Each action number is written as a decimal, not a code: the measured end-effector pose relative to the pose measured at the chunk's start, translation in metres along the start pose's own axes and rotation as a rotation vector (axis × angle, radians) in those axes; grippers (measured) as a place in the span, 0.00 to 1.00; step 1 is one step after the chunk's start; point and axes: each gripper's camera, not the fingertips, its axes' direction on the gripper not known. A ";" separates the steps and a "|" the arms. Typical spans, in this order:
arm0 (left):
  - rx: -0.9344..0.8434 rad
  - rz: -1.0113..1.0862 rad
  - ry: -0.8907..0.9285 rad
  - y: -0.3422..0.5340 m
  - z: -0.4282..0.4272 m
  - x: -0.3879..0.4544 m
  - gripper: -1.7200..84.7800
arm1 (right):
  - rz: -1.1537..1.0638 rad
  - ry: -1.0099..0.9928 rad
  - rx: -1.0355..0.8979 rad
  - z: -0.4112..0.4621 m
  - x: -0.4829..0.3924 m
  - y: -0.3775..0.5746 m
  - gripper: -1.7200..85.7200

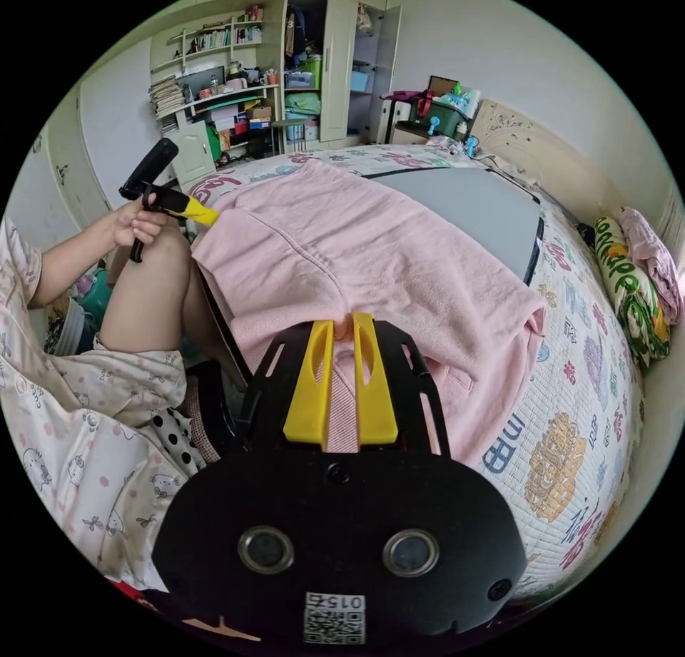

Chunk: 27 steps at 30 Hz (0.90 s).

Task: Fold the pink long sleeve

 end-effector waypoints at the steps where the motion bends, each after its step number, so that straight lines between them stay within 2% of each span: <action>1: 0.021 -0.008 0.011 0.009 0.010 0.000 0.13 | -0.003 0.007 -0.001 -0.003 0.001 0.001 0.08; 4: 0.019 -0.042 0.057 0.025 0.026 0.001 0.05 | -0.010 0.015 -0.002 -0.014 0.007 0.001 0.08; 6: 0.031 -0.029 0.025 0.033 0.023 0.012 0.04 | -0.024 0.019 0.002 -0.024 0.011 0.002 0.08; 9: 0.033 0.030 -0.046 0.046 0.022 0.038 0.03 | -0.045 0.017 -0.008 -0.036 0.016 0.005 0.08; 12: -0.056 0.053 -0.161 0.054 0.051 0.046 0.03 | -0.056 0.042 -0.081 -0.028 0.026 0.004 0.08; 17: -0.066 0.018 -0.217 0.079 0.069 0.055 0.05 | 0.069 -0.146 -0.030 -0.053 0.087 0.007 0.09; 19: -0.019 0.039 -0.286 0.087 0.049 0.064 0.08 | 0.098 -0.272 0.001 -0.077 0.128 0.018 0.09; 23: 0.167 0.004 -0.375 0.070 0.000 0.052 0.11 | 0.266 -0.300 0.071 -0.104 0.213 0.024 0.10; 25: 0.286 -0.043 -0.360 0.038 -0.015 0.025 0.12 | 0.426 -0.317 0.127 -0.107 0.284 0.016 0.12; 27: 0.311 -0.104 -0.268 0.006 -0.009 -0.006 0.13 | 0.562 -0.355 0.182 -0.101 0.337 0.007 0.13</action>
